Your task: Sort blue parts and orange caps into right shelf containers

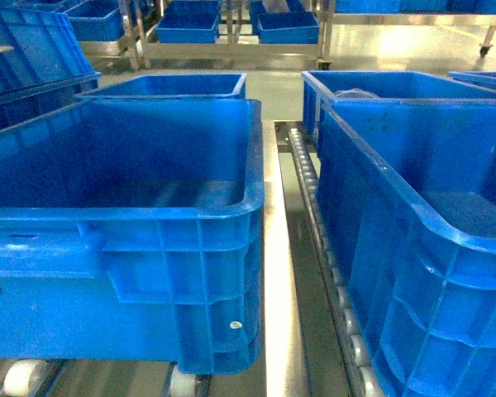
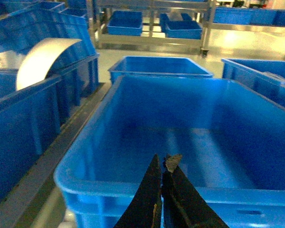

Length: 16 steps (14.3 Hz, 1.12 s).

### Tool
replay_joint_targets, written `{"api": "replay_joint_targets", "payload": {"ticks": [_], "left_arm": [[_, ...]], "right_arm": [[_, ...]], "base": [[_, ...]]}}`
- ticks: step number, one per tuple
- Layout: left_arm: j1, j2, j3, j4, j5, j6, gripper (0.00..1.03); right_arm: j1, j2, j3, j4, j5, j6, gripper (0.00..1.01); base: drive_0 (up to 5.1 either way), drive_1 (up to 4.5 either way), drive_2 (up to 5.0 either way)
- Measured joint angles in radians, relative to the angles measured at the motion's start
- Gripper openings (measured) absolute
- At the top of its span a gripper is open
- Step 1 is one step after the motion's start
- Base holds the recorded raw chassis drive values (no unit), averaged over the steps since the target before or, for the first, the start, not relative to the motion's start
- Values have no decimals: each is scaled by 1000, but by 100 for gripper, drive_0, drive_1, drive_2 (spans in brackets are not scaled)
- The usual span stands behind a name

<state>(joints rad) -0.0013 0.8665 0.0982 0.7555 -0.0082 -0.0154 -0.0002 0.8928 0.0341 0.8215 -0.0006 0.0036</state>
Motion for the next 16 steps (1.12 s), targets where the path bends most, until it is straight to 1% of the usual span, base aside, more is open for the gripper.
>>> {"api": "replay_joint_targets", "payload": {"ticks": [1,2,3,4,5,8,13,16], "left_arm": [[7,-38,-12,-25,-3,0,2],[3,-75,-26,-47,5,0,2],[0,-86,-53,-3,9,1,2],[0,-103,-72,-24,8,1,2],[1,-251,-83,-150,8,1,2],[1,-295,-83,-192,8,1,2],[1,-483,-84,-377,8,1,2],[1,-575,-84,-463,8,1,2]], "right_arm": [[0,-51,-15,-37,0,0,2],[0,-101,-15,-61,0,0,2],[0,-154,-16,-106,0,0,2],[0,-199,-20,-152,0,0,2],[0,-338,-21,-277,0,0,2],[0,-381,-21,-317,0,0,2],[0,-554,-21,-483,0,0,2],[0,-634,-21,-561,0,0,2]], "base": [[0,0,0],[0,0,0],[0,0,0],[0,0,0],[0,0,0],[0,0,0],[0,0,0],[0,0,0]]}}
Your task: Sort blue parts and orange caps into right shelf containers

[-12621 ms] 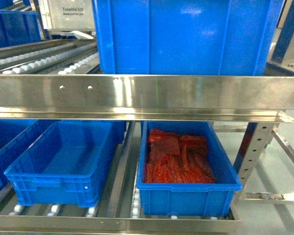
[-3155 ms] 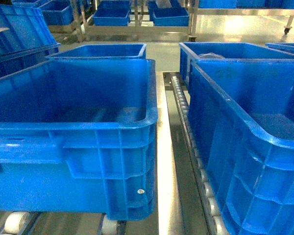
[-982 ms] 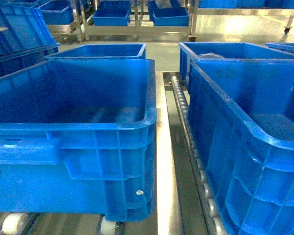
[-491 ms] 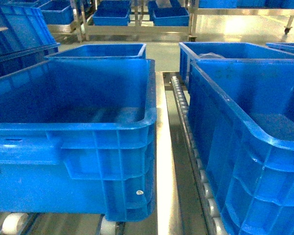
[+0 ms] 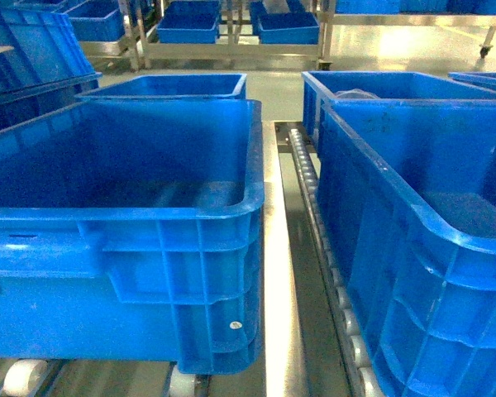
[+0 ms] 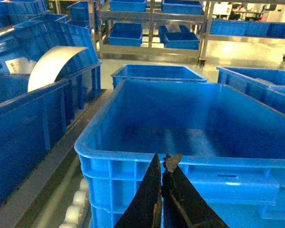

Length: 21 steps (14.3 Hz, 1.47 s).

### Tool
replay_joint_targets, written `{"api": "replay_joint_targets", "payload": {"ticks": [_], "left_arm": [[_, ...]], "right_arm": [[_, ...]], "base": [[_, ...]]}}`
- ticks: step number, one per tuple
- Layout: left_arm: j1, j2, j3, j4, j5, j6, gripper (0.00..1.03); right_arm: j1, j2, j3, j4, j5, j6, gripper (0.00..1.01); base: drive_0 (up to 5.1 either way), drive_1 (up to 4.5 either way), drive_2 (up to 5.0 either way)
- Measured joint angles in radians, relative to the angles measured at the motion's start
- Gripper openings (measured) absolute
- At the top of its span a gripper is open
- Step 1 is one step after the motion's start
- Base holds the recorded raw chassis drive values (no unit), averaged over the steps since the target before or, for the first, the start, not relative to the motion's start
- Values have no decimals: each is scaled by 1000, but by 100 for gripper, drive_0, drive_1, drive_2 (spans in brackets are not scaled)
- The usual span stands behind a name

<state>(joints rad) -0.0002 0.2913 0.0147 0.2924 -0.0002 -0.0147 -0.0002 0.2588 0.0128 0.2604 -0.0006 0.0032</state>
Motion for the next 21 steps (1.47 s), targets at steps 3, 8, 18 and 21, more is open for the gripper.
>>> {"api": "replay_joint_targets", "payload": {"ticks": [3,8,18,21], "left_arm": [[0,-69,0,-68,0,0,2],[0,-282,0,-290,-2,1,2],[0,-281,0,-297,0,4,98],[0,-281,0,-297,0,4,98]], "right_arm": [[0,-61,0,-63,0,0,2],[0,-254,0,-270,0,-1,2],[0,-254,0,-265,0,0,98],[0,-254,0,-265,0,-1,98]], "base": [[0,0,0],[0,0,0],[0,0,0],[0,0,0]]}}
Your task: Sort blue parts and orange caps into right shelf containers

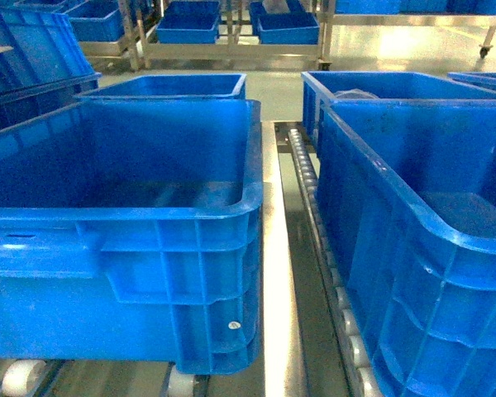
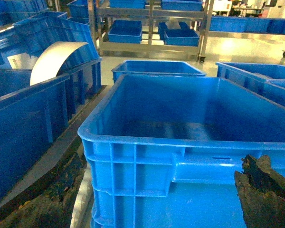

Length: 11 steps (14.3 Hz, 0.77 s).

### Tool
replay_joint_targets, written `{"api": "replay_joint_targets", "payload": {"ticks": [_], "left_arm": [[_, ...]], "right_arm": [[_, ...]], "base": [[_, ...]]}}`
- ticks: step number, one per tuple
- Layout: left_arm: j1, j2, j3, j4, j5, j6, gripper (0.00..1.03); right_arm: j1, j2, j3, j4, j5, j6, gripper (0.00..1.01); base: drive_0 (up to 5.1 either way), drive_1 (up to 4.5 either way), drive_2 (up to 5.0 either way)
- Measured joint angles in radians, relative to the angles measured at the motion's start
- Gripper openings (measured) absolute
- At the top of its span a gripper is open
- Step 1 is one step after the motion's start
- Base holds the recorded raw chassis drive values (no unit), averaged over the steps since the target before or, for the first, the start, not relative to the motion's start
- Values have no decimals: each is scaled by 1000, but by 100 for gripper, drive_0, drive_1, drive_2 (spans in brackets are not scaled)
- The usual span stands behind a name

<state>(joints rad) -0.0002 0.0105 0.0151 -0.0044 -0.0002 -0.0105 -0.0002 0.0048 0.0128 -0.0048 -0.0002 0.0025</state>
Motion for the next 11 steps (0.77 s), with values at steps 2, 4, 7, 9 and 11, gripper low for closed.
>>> {"api": "replay_joint_targets", "payload": {"ticks": [2,4,7,9,11], "left_arm": [[0,0,0,0,0,0,98],[0,0,0,0,0,0,98],[0,0,0,0,0,0,98],[0,0,0,0,0,0,98],[0,0,0,0,0,0,98]], "right_arm": [[0,0,0,0,0,0,98],[0,0,0,0,0,0,98],[0,0,0,0,0,0,98],[0,0,0,0,0,0,98],[0,0,0,0,0,0,98]], "base": [[0,0,0],[0,0,0],[0,0,0],[0,0,0],[0,0,0]]}}
